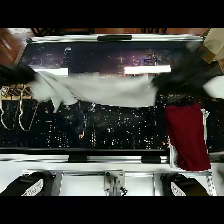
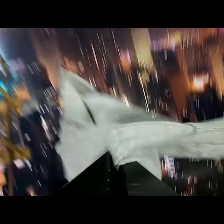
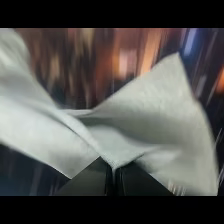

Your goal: Fold the shirts.

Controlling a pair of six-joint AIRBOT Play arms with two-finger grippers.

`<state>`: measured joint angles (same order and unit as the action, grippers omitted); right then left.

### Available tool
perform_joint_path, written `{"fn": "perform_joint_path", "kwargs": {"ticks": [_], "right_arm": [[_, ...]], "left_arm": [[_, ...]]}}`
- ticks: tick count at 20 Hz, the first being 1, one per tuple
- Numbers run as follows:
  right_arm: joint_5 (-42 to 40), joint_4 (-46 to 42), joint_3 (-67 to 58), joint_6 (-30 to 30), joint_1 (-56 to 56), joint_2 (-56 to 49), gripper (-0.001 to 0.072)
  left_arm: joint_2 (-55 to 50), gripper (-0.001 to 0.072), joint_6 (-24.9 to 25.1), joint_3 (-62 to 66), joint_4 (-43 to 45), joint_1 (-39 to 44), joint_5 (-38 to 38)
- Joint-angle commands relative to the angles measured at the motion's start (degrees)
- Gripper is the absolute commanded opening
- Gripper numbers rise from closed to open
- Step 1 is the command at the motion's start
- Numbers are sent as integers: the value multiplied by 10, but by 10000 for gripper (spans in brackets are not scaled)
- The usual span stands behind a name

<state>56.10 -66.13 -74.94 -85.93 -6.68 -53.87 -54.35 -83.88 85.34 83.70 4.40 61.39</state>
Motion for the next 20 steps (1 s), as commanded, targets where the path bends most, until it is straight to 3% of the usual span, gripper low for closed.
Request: {"fn": "perform_joint_path", "kwargs": {"ticks": [1, 3, 6, 8, 11, 16, 20], "right_arm": [[-118, -54, -126, -12, 32, 130, 72], [-148, -54, -149, -39, 41, 181, 72], [-113, -54, -150, -74, 41, 220, 72], [-49, -63, -150, -80, 41, 224, 73], [32, -107, -150, -80, 41, 200, 72], [173, -141, -130, -90, 41, 58, 72], [137, -134, -89, -105, 41, -111, 73]], "left_arm": [[90, 37, -54, 210, 55, -21, -66], [121, 37, -76, 267, 54, -21, -114], [158, 38, -81, 282, 65, -21, -127], [160, 38, -46, 282, 84, -21, -91], [136, 38, -36, 267, 123, -21, -37], [52, 38, 5, 180, 128, -21, -20], [-75, 39, 18, 134, 128, -21, -21]]}}
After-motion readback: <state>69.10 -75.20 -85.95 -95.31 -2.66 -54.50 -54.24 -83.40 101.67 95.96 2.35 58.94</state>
